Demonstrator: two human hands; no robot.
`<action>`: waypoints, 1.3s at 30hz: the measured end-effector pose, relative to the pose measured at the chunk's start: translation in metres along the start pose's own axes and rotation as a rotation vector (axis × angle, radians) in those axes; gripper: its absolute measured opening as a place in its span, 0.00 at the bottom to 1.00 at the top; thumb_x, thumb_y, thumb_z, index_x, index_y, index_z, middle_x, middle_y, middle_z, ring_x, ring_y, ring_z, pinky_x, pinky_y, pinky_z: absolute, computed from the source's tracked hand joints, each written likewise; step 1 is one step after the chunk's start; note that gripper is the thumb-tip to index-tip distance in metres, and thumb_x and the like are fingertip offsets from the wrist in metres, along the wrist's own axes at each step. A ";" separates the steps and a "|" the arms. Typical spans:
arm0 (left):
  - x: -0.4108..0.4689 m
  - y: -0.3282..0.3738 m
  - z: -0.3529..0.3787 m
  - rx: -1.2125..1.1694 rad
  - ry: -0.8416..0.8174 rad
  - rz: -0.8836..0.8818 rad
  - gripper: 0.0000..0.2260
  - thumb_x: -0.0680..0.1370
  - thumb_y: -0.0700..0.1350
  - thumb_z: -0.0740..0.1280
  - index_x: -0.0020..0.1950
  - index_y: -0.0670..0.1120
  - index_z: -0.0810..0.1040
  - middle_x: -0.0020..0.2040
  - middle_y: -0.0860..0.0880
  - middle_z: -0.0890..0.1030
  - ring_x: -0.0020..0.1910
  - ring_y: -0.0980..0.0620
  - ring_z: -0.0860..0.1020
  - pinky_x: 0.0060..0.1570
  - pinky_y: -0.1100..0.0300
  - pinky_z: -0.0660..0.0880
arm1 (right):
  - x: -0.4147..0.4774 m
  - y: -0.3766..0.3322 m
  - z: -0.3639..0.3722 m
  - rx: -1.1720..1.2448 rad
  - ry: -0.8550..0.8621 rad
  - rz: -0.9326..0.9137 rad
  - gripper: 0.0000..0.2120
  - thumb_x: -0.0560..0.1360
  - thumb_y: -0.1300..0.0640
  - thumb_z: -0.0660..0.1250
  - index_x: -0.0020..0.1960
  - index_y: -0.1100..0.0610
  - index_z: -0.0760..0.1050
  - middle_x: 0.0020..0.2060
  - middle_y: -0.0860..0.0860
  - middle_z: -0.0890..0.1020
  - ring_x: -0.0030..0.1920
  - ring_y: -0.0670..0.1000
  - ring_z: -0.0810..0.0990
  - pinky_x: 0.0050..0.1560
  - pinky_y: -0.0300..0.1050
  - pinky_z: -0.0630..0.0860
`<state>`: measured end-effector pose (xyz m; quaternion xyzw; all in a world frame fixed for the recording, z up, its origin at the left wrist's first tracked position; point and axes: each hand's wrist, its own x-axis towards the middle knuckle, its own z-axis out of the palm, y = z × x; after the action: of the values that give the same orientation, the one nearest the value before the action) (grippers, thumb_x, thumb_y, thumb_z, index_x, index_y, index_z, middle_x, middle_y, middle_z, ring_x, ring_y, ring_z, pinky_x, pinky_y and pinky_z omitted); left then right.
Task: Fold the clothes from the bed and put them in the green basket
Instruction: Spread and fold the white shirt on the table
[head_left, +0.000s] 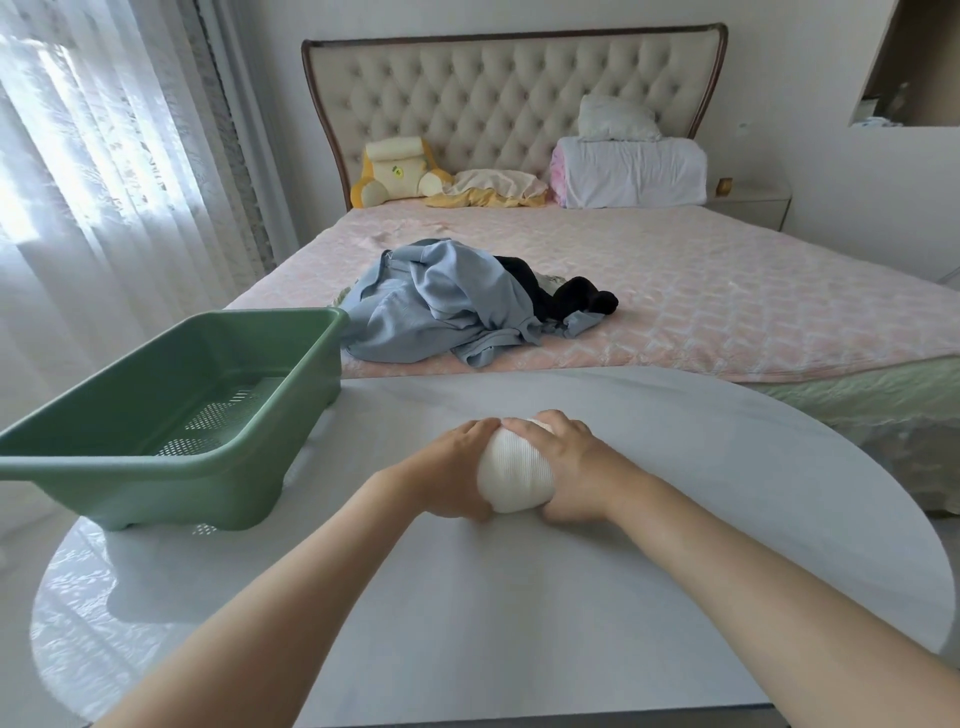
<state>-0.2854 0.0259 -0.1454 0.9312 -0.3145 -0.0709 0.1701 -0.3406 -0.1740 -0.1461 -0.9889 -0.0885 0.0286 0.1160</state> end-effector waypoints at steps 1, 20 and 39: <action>-0.003 0.001 -0.001 -0.010 0.011 -0.014 0.46 0.62 0.47 0.79 0.75 0.49 0.59 0.67 0.50 0.70 0.63 0.48 0.73 0.58 0.58 0.72 | 0.000 -0.003 -0.002 -0.027 0.001 0.018 0.47 0.67 0.53 0.71 0.77 0.35 0.49 0.71 0.49 0.60 0.68 0.56 0.66 0.65 0.50 0.73; -0.088 -0.040 -0.065 0.079 0.271 0.058 0.22 0.78 0.52 0.68 0.72 0.52 0.71 0.69 0.54 0.73 0.67 0.53 0.72 0.66 0.56 0.68 | 0.017 -0.059 0.010 -0.183 0.228 -0.079 0.33 0.70 0.39 0.69 0.71 0.42 0.62 0.58 0.47 0.76 0.57 0.55 0.76 0.45 0.48 0.75; -0.157 -0.117 -0.124 0.020 0.410 -0.292 0.14 0.77 0.45 0.61 0.34 0.39 0.67 0.31 0.42 0.73 0.31 0.47 0.66 0.34 0.52 0.67 | 0.139 -0.289 -0.089 -0.084 0.560 -0.289 0.33 0.69 0.50 0.70 0.71 0.49 0.63 0.55 0.54 0.77 0.55 0.61 0.76 0.42 0.48 0.69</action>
<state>-0.3139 0.2426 -0.0685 0.9633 -0.1364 0.0988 0.2091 -0.2460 0.1077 0.0028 -0.9393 -0.1941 -0.2653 0.0979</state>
